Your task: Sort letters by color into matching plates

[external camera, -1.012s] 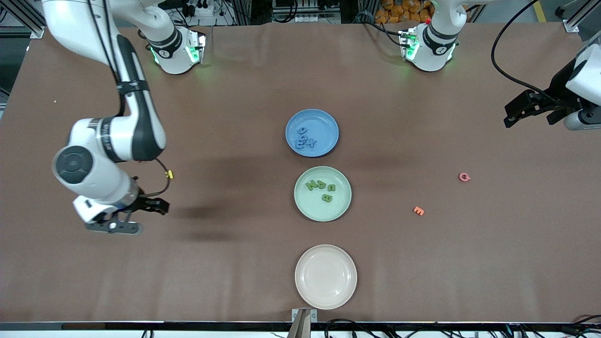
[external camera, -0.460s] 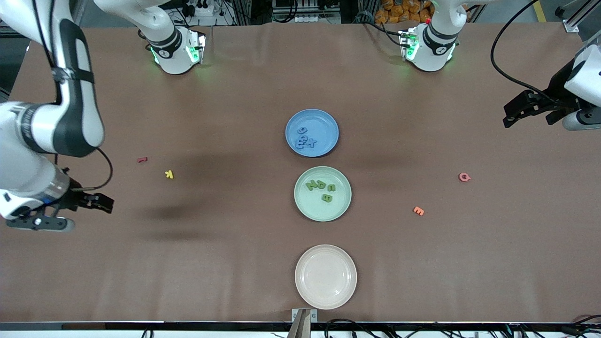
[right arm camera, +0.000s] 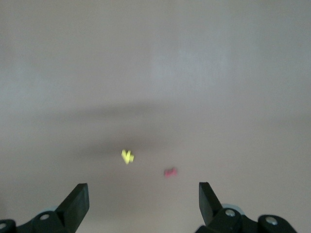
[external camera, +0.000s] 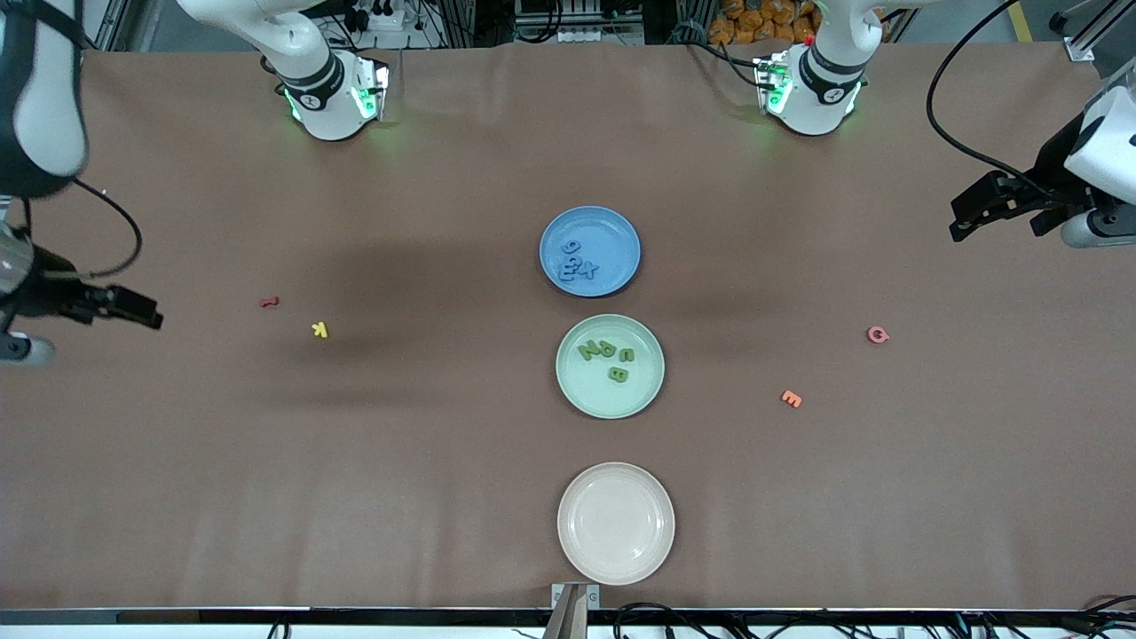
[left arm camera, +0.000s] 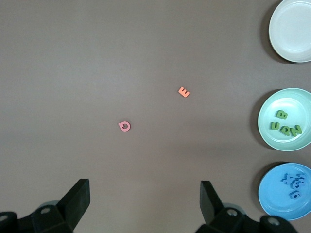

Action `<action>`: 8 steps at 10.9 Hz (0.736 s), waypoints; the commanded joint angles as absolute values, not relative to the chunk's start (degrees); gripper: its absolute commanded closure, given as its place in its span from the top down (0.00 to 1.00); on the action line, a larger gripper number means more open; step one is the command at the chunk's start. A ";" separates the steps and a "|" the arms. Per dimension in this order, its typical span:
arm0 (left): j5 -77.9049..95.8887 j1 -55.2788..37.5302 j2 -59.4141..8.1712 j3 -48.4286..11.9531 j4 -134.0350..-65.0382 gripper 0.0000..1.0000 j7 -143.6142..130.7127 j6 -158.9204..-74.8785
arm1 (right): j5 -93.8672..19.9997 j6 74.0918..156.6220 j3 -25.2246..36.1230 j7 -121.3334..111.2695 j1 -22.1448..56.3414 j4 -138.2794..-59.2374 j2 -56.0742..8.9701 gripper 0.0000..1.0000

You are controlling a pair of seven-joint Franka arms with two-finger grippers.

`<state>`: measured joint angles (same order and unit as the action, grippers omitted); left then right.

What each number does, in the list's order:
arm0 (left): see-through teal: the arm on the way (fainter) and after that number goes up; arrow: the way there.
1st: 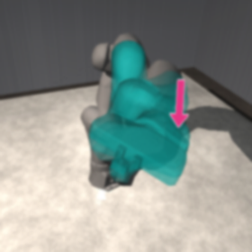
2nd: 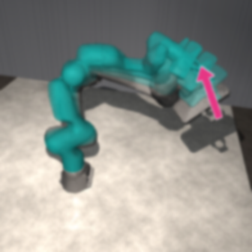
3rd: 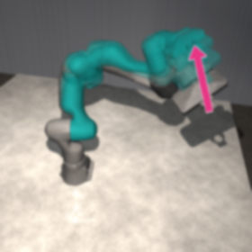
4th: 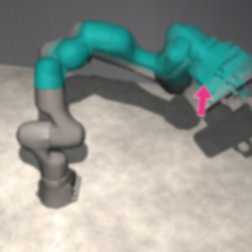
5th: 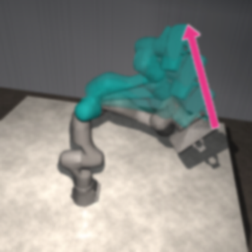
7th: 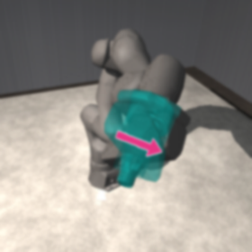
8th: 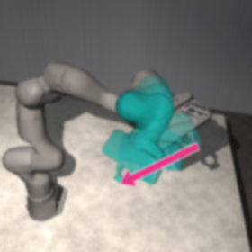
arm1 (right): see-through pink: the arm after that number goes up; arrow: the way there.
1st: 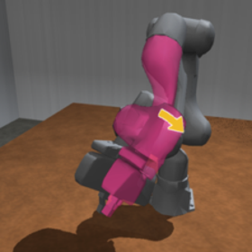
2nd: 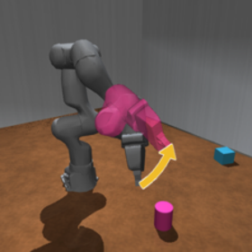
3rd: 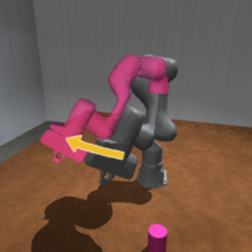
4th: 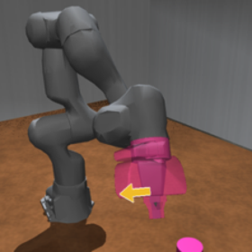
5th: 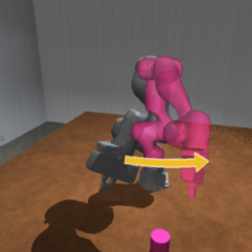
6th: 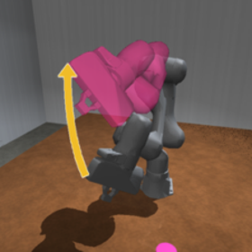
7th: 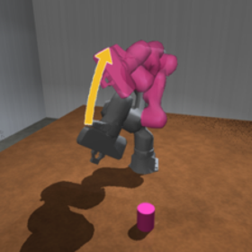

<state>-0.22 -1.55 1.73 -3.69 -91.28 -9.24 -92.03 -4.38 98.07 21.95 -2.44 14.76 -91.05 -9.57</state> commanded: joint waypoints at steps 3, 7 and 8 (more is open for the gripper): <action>-0.09 -1.49 2.55 -3.69 -91.58 1.00 -9.23 -91.49 | -4.30 80.79 20.57 -2.29 13.97 -81.66 -5.72 1.00; -0.09 -1.41 2.55 -3.69 -91.67 1.00 -9.23 -91.49 | -4.75 77.70 19.95 -0.46 14.33 -79.54 -1.94 1.00; -0.09 -1.41 2.55 -3.69 -91.67 1.00 -9.05 -91.49 | -4.75 78.57 19.95 0.26 14.41 -80.15 -1.67 1.00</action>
